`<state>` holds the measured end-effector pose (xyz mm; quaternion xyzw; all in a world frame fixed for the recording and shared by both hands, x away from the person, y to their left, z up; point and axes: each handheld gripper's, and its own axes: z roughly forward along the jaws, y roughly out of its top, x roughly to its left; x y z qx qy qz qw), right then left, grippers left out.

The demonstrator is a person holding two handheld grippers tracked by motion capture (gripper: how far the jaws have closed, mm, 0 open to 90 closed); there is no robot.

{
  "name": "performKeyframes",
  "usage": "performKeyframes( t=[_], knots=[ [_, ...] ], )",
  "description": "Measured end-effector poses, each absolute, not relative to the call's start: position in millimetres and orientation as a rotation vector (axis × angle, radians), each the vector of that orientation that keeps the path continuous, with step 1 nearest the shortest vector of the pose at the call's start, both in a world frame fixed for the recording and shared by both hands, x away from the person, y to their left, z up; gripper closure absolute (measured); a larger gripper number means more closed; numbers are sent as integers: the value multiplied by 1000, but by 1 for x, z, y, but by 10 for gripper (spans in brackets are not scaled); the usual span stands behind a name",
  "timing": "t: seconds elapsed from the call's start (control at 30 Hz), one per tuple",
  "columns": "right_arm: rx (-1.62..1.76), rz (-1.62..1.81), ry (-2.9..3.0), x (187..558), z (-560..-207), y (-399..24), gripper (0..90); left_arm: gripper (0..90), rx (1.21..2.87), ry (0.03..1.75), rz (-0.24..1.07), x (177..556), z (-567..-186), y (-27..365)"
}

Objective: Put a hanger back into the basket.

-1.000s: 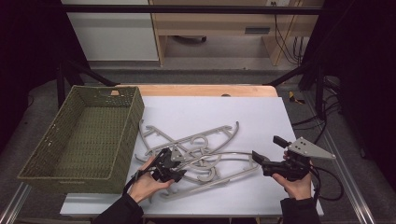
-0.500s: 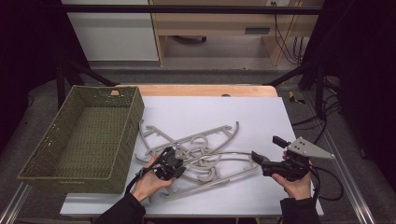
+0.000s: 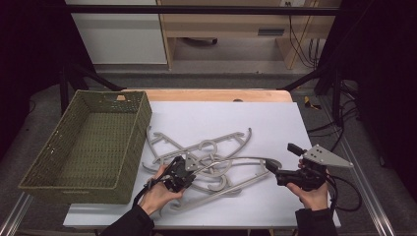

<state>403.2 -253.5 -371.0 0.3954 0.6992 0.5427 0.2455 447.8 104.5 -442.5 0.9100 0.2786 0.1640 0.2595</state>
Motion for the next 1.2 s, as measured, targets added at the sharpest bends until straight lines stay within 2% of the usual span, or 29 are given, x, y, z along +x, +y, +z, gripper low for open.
performKeyframes(
  t=[0.67,0.97,1.2],
  knots=[
    [1080,1489,1897,402,-369,-257,44,827,2326,730,377,432,-410,120],
    [1082,1499,1875,399,-367,-262,44,827,2249,752,444,425,-386,135],
    [1092,1506,1858,399,-366,-265,44,827,2178,807,476,427,-367,161]
  ],
)
